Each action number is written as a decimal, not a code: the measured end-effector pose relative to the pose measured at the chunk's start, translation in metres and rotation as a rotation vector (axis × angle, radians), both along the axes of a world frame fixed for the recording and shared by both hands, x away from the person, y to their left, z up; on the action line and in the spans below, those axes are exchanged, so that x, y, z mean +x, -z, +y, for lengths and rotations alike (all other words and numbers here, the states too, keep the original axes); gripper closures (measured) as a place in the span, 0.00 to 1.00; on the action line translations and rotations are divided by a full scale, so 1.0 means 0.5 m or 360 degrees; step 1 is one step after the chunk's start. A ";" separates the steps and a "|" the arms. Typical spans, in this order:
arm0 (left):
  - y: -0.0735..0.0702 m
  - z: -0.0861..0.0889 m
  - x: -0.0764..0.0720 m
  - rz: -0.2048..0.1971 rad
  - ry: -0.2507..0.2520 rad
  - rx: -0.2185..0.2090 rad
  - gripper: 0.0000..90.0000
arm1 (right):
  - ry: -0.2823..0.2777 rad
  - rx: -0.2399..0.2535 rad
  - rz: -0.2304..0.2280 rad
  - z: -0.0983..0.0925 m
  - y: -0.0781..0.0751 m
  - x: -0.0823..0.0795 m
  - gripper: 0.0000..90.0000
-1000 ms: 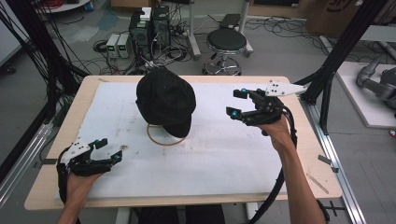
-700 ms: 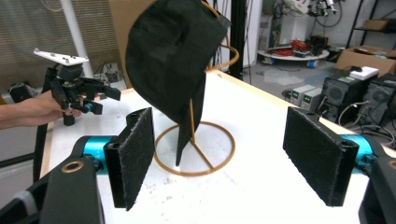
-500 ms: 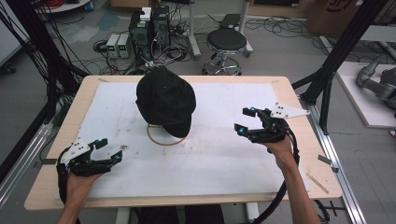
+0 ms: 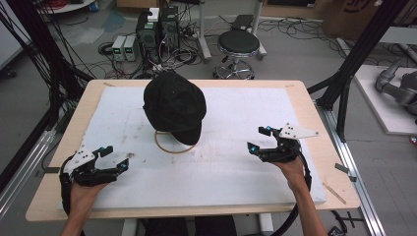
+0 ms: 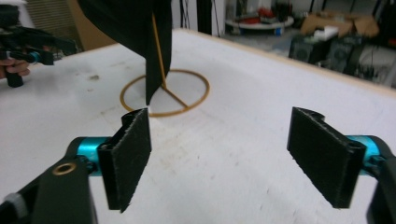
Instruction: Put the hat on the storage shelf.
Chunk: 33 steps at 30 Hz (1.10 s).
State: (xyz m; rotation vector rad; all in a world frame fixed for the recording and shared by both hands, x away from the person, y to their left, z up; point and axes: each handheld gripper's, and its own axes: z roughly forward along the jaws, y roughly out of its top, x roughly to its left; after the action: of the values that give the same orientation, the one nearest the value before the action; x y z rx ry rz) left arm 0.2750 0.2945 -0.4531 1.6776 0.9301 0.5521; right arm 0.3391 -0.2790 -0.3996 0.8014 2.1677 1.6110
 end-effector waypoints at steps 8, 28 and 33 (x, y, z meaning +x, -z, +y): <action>0.000 0.000 0.000 -0.0001 0.0002 0.0000 0.18 | 0.0024 -0.0005 0.0025 0.008 0.012 -0.004 0.24; 0.000 -0.001 0.000 -0.0001 0.0016 0.0005 0.18 | 0.0202 0.0021 -0.0039 -0.010 0.073 -0.024 0.25; 0.000 -0.001 0.000 0.0001 0.0016 -0.0004 0.18 | 0.0246 -0.0008 -0.0049 -0.010 0.085 -0.029 0.25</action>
State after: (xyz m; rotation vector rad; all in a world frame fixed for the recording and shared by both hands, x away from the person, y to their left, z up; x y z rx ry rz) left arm 0.2749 0.2942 -0.4531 1.6793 0.9218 0.5431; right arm 0.3248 -0.2841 -0.4421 0.9127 2.0342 1.5304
